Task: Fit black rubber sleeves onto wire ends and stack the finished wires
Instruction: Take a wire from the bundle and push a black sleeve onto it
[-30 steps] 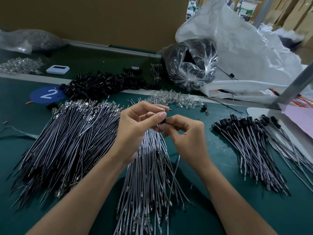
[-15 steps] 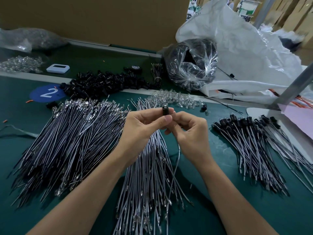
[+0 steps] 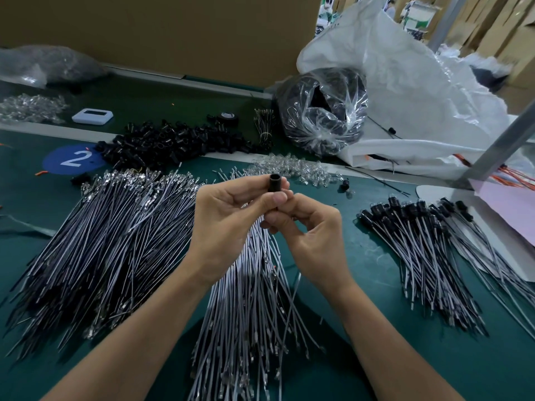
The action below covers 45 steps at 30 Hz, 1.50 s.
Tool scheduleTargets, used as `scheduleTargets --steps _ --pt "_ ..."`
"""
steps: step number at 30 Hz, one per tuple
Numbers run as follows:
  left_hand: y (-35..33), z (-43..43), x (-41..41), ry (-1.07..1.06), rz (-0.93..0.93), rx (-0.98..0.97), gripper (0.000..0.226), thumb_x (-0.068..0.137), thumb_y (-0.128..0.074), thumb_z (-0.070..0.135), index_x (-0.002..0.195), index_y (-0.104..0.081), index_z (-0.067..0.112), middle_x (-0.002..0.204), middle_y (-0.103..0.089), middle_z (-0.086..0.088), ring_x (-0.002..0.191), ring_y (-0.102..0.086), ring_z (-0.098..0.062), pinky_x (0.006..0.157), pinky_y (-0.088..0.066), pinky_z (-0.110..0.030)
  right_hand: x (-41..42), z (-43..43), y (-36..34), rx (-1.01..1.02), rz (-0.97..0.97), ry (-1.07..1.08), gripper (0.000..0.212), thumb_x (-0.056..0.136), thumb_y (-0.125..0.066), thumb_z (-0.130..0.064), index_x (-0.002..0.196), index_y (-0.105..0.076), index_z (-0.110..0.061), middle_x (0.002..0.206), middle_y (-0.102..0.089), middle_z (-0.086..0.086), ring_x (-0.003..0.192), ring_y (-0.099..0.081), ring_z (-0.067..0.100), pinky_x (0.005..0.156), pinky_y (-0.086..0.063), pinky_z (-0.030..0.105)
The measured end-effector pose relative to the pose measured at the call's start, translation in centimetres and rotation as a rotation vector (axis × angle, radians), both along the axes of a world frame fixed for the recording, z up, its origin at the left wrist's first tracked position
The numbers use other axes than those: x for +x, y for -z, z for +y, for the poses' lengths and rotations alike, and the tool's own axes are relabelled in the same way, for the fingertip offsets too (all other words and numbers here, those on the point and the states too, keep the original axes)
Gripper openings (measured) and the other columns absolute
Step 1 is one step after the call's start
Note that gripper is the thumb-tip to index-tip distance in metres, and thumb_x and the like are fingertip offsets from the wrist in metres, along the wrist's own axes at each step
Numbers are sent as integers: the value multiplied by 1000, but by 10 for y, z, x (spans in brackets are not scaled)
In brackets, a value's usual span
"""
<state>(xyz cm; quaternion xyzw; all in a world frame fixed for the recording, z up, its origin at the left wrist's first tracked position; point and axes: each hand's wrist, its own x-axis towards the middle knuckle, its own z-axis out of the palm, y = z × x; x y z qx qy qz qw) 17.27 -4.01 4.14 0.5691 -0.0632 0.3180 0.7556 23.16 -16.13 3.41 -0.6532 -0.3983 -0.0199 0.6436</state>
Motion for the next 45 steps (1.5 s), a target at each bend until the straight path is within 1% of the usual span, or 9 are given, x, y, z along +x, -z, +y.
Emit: scheduleTargets --steps 4,7,15,19,23,28,34,39,45 --pt "1 -1 1 -21 27 -55 19 74 -75 9 94 -76 9 89 -77 -8 85 -75 -20 78 -57 -24 -1 2 1 -11 -16 8 13 85 -71 -3 79 -69 -15 71 -70 3 67 -66 26 68 -55 50" --pt "-1 -3 2 -33 60 -104 16 74 -74 15 90 -77 14 84 -77 -7 81 -74 -18 74 -57 -24 -3 3 4 -34 -27 64 5 85 -72 -7 83 -71 -12 73 -72 2 67 -66 27 68 -53 52" --pt "-3 38 2 -60 183 -599 19 75 -68 24 91 -68 13 77 -74 1 46 -56 -1 41 -42 -12 5 -1 -9 -50 42 67 21 99 -54 -28 97 -71 -16 78 -74 3 64 -68 18 58 -51 22" --pt "0 35 5 24 364 -418 27 73 -69 21 97 -67 8 81 -75 -6 39 -52 -5 37 -42 -14 51 -9 -10 -302 54 438 23 96 -54 -2 98 -71 -18 90 -75 4 74 -68 6 72 -56 23" --pt "5 24 9 43 474 -166 38 70 -71 22 104 -66 7 88 -77 -7 50 -64 -13 42 -48 -18 94 1 -9 -726 -120 569 39 91 -48 6 118 -69 -13 113 -71 8 107 -63 24 100 -48 38" --pt "16 18 13 56 501 -9 27 83 -71 12 108 -62 5 90 -77 -8 52 -66 -18 41 -47 -20 126 24 2 -974 -238 524 29 95 -60 -17 123 -66 -13 118 -67 15 109 -61 34 95 -49 40" --pt "17 15 14 63 470 33 36 71 -74 27 101 -63 10 88 -77 -8 51 -66 -18 41 -47 -20 142 20 -2 -1057 -258 497 9 91 -63 -7 97 -69 -7 98 -68 18 93 -63 34 78 -51 37" --pt "17 13 15 56 469 19 35 68 -76 25 98 -65 11 84 -77 -9 50 -66 -16 41 -46 -18 119 8 -16 -618 -114 378 12 92 -64 -6 97 -74 -8 75 -65 -5 61 -54 -3 60 -41 7" --pt "18 8 17 32 485 41 20 80 -76 9 97 -69 3 81 -77 -7 49 -68 -16 37 -40 -17 57 -4 -20 -107 106 60 21 83 -70 4 84 -74 -17 76 -74 -2 70 -71 14 70 -57 23"
